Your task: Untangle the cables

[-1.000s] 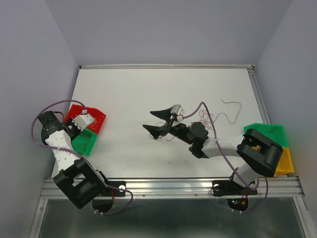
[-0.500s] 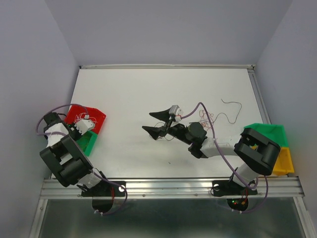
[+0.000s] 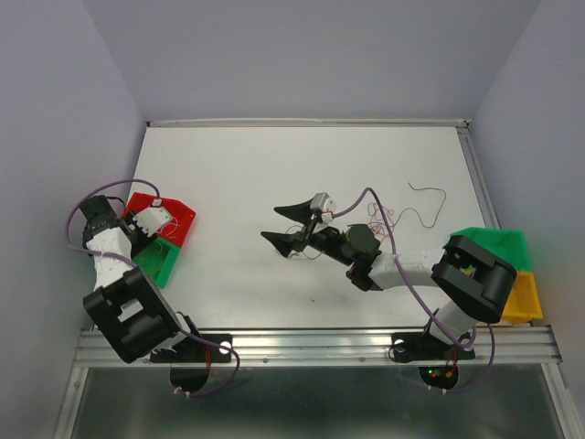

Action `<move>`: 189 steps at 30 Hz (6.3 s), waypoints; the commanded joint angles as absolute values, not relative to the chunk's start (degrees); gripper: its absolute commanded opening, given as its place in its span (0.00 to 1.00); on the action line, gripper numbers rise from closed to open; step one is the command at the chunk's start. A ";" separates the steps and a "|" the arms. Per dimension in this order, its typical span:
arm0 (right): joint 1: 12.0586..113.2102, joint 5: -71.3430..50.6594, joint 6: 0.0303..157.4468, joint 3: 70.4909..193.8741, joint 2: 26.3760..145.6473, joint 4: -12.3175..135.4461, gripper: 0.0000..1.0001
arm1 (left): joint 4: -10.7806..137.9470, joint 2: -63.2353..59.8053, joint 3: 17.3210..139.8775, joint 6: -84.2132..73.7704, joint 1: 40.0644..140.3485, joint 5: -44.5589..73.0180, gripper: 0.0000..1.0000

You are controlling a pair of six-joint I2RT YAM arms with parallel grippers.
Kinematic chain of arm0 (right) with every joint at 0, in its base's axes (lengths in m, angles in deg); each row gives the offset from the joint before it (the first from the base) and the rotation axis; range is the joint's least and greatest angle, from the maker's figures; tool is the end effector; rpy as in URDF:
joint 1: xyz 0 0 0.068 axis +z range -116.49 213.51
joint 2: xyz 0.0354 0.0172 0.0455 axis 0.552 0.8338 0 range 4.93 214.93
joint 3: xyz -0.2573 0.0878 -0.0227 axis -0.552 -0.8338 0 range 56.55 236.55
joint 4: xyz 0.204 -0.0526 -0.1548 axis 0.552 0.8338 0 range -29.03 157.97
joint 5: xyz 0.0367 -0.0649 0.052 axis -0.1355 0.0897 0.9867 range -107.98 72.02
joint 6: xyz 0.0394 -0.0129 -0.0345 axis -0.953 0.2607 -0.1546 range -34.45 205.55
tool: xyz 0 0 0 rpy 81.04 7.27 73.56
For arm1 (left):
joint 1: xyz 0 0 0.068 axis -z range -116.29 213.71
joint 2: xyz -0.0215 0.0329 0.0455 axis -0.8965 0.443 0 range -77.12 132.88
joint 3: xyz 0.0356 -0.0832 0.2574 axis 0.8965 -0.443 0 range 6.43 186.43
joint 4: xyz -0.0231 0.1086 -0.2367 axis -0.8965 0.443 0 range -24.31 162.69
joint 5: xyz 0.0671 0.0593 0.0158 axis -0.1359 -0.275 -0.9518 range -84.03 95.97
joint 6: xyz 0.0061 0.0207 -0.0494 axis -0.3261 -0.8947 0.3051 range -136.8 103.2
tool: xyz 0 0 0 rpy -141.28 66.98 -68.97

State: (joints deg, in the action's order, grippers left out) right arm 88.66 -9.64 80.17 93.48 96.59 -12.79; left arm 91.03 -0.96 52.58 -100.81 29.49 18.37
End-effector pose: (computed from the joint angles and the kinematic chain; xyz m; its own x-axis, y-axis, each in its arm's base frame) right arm 0.1794 0.2666 0.2476 0.1020 0.3089 -0.9456 -0.9039 0.4258 0.0416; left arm 0.2200 0.1403 0.2098 -0.5168 0.8232 -0.2350 0.6298 0.5515 0.5469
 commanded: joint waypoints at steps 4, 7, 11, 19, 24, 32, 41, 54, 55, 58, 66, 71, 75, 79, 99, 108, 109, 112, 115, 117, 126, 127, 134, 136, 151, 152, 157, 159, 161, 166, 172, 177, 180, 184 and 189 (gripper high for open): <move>88.53 -12.70 80.28 98.56 95.20 -7.42 0.75 | 100.92 -10.05 59.78 -100.90 29.43 17.75 0.63; 88.53 -15.78 80.02 100.22 93.88 -0.94 0.75 | 104.78 -13.13 60.31 -102.75 29.43 16.96 0.70; 88.35 -19.20 79.49 103.04 91.33 11.02 0.76 | 108.40 -15.68 60.83 -105.13 29.61 17.39 0.76; 88.44 -29.92 79.39 106.91 87.55 44.41 0.95 | 106.75 -17.97 68.82 -94.69 29.78 38.61 0.99; 87.65 -31.09 80.63 105.85 88.51 48.40 0.99 | 103.31 -14.47 73.75 -82.66 34.86 50.61 0.99; 87.30 -28.62 81.86 111.04 97.82 54.55 1.00 | 73.28 -12.35 68.22 -51.71 63.43 37.62 0.99; 85.63 -26.42 81.77 119.12 109.69 57.89 0.85 | 44.17 -0.67 72.34 -20.16 67.40 38.41 0.99; 85.36 -41.51 73.35 117.02 106.20 65.28 0.01 | 34.58 -7.85 54.95 -21.28 72.84 32.42 0.99; 85.28 -47.72 71.94 116.15 104.53 64.75 0.01 | 34.57 -8.12 54.60 -21.46 74.50 31.73 0.99; 85.36 -59.25 64.92 111.84 96.45 63.78 0.01 | 34.57 -8.22 53.72 -23.38 76.97 30.05 0.99; 85.19 -94.61 38.56 105.68 85.62 69.83 0.00 | 35.45 -7.25 53.72 -25.41 79.44 28.64 0.99; 75.63 -87.09 15.54 109.80 77.82 92.76 0.00 | 36.15 -7.86 53.63 -25.68 79.79 29.08 0.99; 65.17 -84.79 15.77 107.27 72.44 95.07 0.01 | 36.33 -8.22 53.45 -25.42 80.14 29.43 0.99; 54.98 -83.89 18.84 106.73 71.73 97.69 0.01 | 36.59 -8.30 53.45 -25.59 80.67 29.61 0.99; 30.79 -89.79 -26.98 111.39 83.95 135.44 0.01 | 38.00 -7.07 53.72 -26.21 81.99 28.47 0.99; 21.82 -78.38 3.16 106.73 79.02 102.91 0.04 | 38.62 -5.23 54.51 -26.99 82.08 27.41 0.99; 21.30 -77.06 4.94 106.82 79.37 100.80 0.04 | 38.62 -4.88 54.59 -26.91 82.08 27.41 0.99; 18.31 -71.08 9.00 108.40 81.22 95.16 0.03 | 38.79 -4.26 54.94 -27.17 82.08 27.33 0.99; 17.51 -68.45 9.79 108.23 80.34 93.15 0.03 | 39.23 -4.17 55.12 -27.35 82.08 27.33 0.99; 16.64 -66.86 11.54 107.97 79.64 91.47 0.03 | 39.14 -4.17 55.12 -27.44 82.08 27.33 0.99; 11.01 -63.68 6.56 103.67 80.17 90.94 0.04 | 39.67 -4.43 55.12 -27.44 82.08 27.68 0.99; 10.49 -63.60 6.02 103.14 79.90 90.85 0.11 | 39.67 -4.44 55.03 -27.61 82.08 27.76 0.99; 10.13 -63.95 6.28 102.43 79.20 90.85 0.67 | 39.76 -4.26 55.21 -27.61 82.08 28.11 0.99; 10.13 -63.51 5.75 102.51 80.60 90.94 0.67 | 39.85 -4.17 55.21 -27.61 82.16 28.03 0.99; 9.95 -52.62 12.06 108.67 92.91 85.77 0.62 | 40.29 -3.47 55.65 -27.70 82.16 28.56 0.99; 10.30 -52.09 12.51 108.75 93.17 84.19 0.62 | 40.29 -3.47 55.65 -27.79 82.16 28.56 0.99; 13.11 -53.14 12.69 110.33 95.45 83.30 0.62 | 40.29 -3.29 55.74 -27.96 82.25 28.73 0.99; 14.86 -53.40 12.52 111.47 96.94 82.77 0.62 | 40.29 -3.21 55.74 -28.05 82.25 28.73 0.99; 16.18 -53.49 12.60 112.79 98.26 82.42 0.62 | 40.29 -3.12 55.74 -28.23 82.25 28.73 0.99; 18.83 -54.98 13.39 117.01 101.52 82.06 0.62 | 40.29 -2.94 55.82 -28.49 82.25 28.73 0.99; 21.02 -53.66 14.36 121.85 106.35 81.27 0.62 | 40.37 -2.15 56.09 -28.75 82.25 28.73 0.99; 25.86 -56.22 16.02 128.42 110.65 81.10 0.63 | 40.37 -1.88 56.26 -29.11 82.25 28.03 0.99; 26.65 -54.37 18.13 131.86 113.11 80.74 0.64 | 40.37 -2.24 56.09 -29.19 82.25 27.59 0.99; 28.76 -58.49 20.94 132.40 112.60 80.66 0.73 | 40.37 -2.41 56.00 -29.11 82.25 27.76 0.99; 30.08 -64.82 24.12 129.24 106.11 80.57 0.88 | 40.46 -2.85 55.91 -29.11 82.25 28.03 0.99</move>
State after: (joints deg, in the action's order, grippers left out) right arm 29.85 -57.64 21.00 129.56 112.46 82.16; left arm 42.68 -1.11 53.80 -28.40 81.77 27.79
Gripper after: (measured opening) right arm 0.852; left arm 0.986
